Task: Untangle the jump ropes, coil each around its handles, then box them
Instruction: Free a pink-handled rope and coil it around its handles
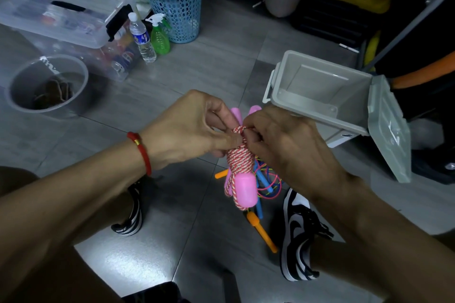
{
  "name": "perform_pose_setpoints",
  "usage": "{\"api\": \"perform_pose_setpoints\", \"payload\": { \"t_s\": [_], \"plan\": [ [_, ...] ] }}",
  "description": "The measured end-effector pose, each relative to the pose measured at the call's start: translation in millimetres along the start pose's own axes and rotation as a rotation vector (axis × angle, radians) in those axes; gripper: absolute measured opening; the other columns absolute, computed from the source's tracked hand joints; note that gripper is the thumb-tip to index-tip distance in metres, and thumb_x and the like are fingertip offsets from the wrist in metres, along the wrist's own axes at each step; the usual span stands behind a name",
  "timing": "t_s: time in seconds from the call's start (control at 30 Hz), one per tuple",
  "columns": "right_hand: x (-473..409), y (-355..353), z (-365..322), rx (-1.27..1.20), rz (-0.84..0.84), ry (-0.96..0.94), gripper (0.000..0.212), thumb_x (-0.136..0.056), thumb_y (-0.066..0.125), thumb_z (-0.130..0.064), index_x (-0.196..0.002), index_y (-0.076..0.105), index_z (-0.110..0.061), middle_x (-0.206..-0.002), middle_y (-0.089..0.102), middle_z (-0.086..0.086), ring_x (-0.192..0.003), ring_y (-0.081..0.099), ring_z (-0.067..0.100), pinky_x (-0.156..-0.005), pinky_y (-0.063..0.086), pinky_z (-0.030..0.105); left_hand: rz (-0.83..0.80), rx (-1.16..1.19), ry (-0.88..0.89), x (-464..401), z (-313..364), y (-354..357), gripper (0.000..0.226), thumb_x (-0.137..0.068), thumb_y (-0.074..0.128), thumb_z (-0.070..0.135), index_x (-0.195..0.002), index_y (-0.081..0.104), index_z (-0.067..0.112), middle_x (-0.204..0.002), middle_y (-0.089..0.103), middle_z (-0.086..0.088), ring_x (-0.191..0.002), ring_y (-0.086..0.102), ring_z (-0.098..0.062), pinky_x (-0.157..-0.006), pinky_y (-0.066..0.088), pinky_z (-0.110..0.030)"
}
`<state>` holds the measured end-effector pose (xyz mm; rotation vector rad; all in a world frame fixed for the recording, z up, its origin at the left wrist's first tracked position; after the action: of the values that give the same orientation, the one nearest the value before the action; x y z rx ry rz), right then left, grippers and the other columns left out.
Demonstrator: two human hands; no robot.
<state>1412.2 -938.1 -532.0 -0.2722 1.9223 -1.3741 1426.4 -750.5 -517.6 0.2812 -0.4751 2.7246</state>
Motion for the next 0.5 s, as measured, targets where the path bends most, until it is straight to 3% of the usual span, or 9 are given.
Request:
{"api": "perform_pose_setpoints", "payload": {
  "t_s": [0.17, 0.33, 0.5],
  "plan": [
    [1.3, -3.7, 5.5, 0.075, 0.012, -0.072, 0.015, -0.101, 0.055, -0.015, -0.092, 0.065, -0.007, -0.088, 0.057, 0.009, -0.066, 0.056, 0.030, -0.056, 0.044, 0.041, 0.030, -0.002, 0.080, 3.2, 2.8, 1.1, 0.020, -0.081, 0.079, 0.001, -0.094, 0.065, 0.006, -0.082, 0.074, -0.016, -0.071, 0.072, -0.041, -0.068, 0.060, -0.055],
    [3.0, -5.7, 8.0, 0.038, 0.053, -0.094, 0.005, -0.096, 0.064, -0.005, -0.098, 0.067, -0.002, -0.091, 0.062, 0.013, -0.067, 0.060, 0.033, -0.057, 0.051, 0.044, 0.027, 0.084, 0.091, 6.9, 3.3, 1.2, 0.029, -0.082, 0.078, 0.002, -0.106, 0.073, 0.018, -0.089, 0.075, -0.017, -0.079, 0.072, -0.046, -0.072, 0.060, -0.058],
    [-0.7, -1.4, 0.2, 0.015, 0.124, -0.003, 0.013, -0.098, 0.063, -0.013, -0.090, 0.066, -0.004, -0.082, 0.063, 0.010, -0.064, 0.061, 0.031, -0.055, 0.050, 0.042, 0.147, 0.149, 0.032, 7.8, -0.3, 4.4, 0.026, -0.074, 0.083, 0.000, -0.094, 0.078, 0.016, -0.098, 0.073, -0.021, -0.077, 0.075, -0.036, -0.067, 0.062, -0.052]
  ]
}}
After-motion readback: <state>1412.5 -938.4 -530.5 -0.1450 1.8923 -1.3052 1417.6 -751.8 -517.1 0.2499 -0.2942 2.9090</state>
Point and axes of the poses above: each hand's wrist, its own x-axis away from the middle knuckle, its own y-axis out of the palm, z = x × y, the point moved 1 cm from there along -x, towards the middle knuckle
